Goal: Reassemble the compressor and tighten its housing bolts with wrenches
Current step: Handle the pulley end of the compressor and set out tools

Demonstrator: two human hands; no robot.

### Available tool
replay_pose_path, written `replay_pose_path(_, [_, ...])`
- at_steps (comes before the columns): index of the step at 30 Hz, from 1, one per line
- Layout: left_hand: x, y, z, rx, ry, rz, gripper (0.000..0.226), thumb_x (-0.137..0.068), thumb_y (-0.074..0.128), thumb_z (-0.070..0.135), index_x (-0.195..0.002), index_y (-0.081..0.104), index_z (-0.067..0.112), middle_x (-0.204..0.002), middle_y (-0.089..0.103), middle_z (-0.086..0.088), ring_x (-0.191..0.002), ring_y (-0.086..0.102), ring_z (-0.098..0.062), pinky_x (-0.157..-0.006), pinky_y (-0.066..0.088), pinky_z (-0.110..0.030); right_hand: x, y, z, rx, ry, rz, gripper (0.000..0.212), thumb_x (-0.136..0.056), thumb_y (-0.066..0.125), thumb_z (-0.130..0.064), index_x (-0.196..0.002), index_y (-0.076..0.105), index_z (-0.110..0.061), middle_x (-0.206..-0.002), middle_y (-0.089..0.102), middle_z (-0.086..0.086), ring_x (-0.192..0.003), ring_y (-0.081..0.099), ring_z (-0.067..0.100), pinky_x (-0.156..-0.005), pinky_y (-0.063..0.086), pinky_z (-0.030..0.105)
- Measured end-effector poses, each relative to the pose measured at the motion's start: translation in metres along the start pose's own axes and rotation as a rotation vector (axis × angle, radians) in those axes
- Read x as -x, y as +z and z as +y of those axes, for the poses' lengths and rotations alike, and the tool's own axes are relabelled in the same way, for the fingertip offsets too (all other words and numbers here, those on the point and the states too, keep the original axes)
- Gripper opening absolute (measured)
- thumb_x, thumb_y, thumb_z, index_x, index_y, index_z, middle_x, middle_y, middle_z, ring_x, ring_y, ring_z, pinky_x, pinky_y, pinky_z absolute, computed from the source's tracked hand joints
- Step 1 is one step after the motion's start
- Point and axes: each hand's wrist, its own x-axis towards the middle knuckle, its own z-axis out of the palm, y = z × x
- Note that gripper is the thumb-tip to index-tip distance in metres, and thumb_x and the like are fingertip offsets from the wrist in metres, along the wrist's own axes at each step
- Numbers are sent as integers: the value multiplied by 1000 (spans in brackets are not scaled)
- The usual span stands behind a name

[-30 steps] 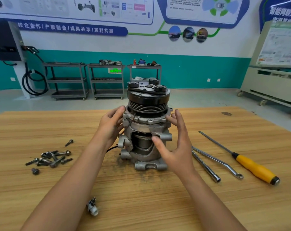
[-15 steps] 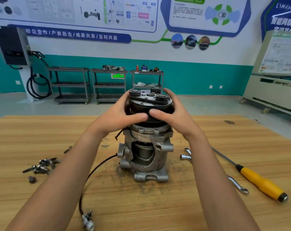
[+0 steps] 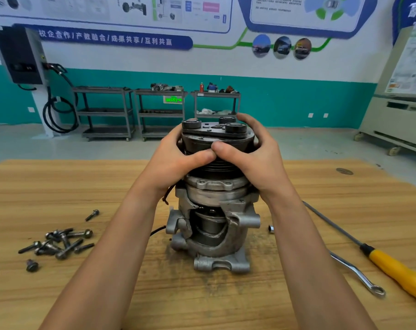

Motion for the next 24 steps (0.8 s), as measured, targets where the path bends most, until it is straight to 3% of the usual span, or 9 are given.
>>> replay_pose_path(5, [2,2,3,-32,56,11,60,-47,73,39,-104,54,32,-95,68,16,-92,65,1,-73,48,-13,3,-2,-3,-12,-33,-19,73,-49,84,-32,-116,56,-27,-113,66,-1,-98,65,5,-77,51,17])
replay_pose_path(12, [2,2,11,-60,130,8,73,-46,76,39,-114,48,35,-107,64,16,-101,61,2,-79,47,-13,5,-8,-8,-72,-79,-70,74,-44,82,-35,-112,54,-35,-104,68,-9,-97,66,4,-76,51,16])
replay_pose_path(16, [4,4,7,-71,119,0,68,-48,74,38,-111,50,34,-102,65,18,-96,62,5,-75,47,-10,5,-7,-3,-91,-45,-74,75,-50,84,-21,-119,55,-25,-115,65,2,-97,66,5,-75,51,17])
replay_pose_path(19, [6,5,5,-80,129,2,65,-49,74,37,-109,50,35,-96,67,25,-95,62,7,-74,46,-8,6,-8,-2,-85,-42,-88,78,-45,86,-30,-117,57,-26,-123,62,6,-102,65,8,-77,51,18])
replay_pose_path(24, [14,7,1,-61,162,43,65,-52,73,36,-112,47,33,-104,62,18,-97,60,9,-76,45,-8,9,-6,-1,-60,-106,-86,65,-44,80,-36,-104,58,-27,-97,67,-10,-89,66,0,-74,50,15])
